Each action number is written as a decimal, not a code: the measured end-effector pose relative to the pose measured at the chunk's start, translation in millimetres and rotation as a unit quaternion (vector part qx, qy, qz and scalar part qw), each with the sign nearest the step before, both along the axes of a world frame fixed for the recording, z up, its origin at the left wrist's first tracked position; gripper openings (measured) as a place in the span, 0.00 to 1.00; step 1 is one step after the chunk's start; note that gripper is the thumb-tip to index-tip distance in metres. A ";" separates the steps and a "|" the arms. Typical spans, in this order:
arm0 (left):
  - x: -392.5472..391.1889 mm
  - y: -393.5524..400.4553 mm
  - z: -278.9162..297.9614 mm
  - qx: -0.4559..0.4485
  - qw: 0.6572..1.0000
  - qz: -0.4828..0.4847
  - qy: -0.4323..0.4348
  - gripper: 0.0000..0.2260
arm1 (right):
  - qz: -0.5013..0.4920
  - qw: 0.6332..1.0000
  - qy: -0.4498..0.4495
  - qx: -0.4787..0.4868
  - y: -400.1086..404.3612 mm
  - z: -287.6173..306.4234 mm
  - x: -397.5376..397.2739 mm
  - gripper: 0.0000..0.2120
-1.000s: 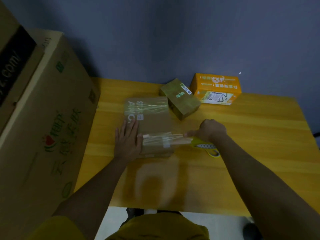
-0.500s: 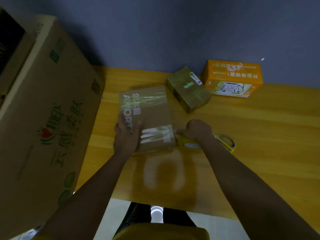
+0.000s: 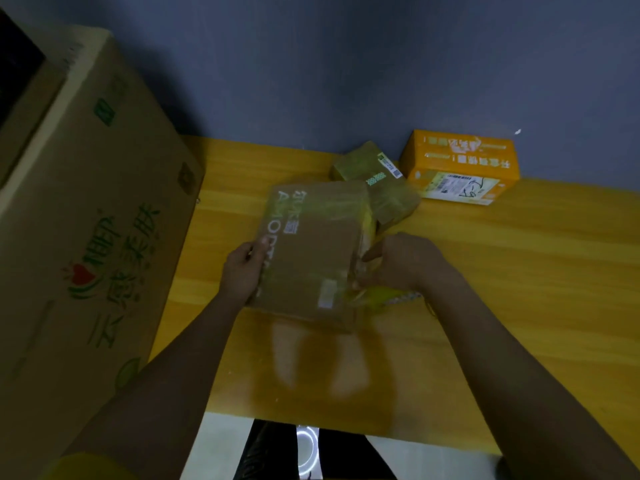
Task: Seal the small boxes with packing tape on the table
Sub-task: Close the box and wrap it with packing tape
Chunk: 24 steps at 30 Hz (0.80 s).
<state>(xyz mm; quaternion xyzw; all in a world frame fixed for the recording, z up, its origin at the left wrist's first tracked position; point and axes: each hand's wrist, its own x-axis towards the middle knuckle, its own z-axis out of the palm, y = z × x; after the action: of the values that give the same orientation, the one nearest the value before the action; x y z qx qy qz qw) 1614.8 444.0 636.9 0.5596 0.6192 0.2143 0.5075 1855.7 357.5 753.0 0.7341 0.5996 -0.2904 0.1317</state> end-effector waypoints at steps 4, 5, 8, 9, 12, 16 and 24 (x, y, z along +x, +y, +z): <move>-4.8 8.3 -9.5 -0.112 0.993 0.012 -0.026 0.18 | 0.010 0.998 -0.056 0.015 18.3 41.5 -36.3 0.29; -6.3 7.8 -9.2 -0.097 0.995 0.006 0.005 0.20 | 0.012 0.997 -0.067 0.020 27.0 49.9 -48.6 0.28; -17.0 12.3 4.9 0.080 0.976 -0.065 0.193 0.18 | 0.026 0.995 -0.085 0.040 48.5 70.9 -87.2 0.23; -18.7 15.1 17.6 0.158 0.967 -0.083 0.181 0.16 | 0.028 0.995 -0.088 0.045 53.7 74.7 -98.1 0.22; -13.4 12.9 55.0 0.252 0.954 -0.164 -0.001 0.16 | 0.023 0.995 -0.084 0.038 59.6 85.9 -126.3 0.21; -23.0 -3.8 68.3 0.228 0.924 -0.304 0.033 0.19 | 0.022 0.999 0.006 0.040 57.9 97.5 -133.3 0.19; -46.5 10.4 63.6 0.237 0.923 -0.281 0.111 0.20 | -0.216 0.912 0.271 0.219 23.4 77.5 -126.9 0.22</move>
<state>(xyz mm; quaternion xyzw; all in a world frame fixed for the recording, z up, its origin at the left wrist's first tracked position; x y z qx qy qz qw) 1568.3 454.4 700.5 0.8346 0.4205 0.1397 0.3272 1728.9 380.9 830.5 0.7492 0.4878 -0.3608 -0.2655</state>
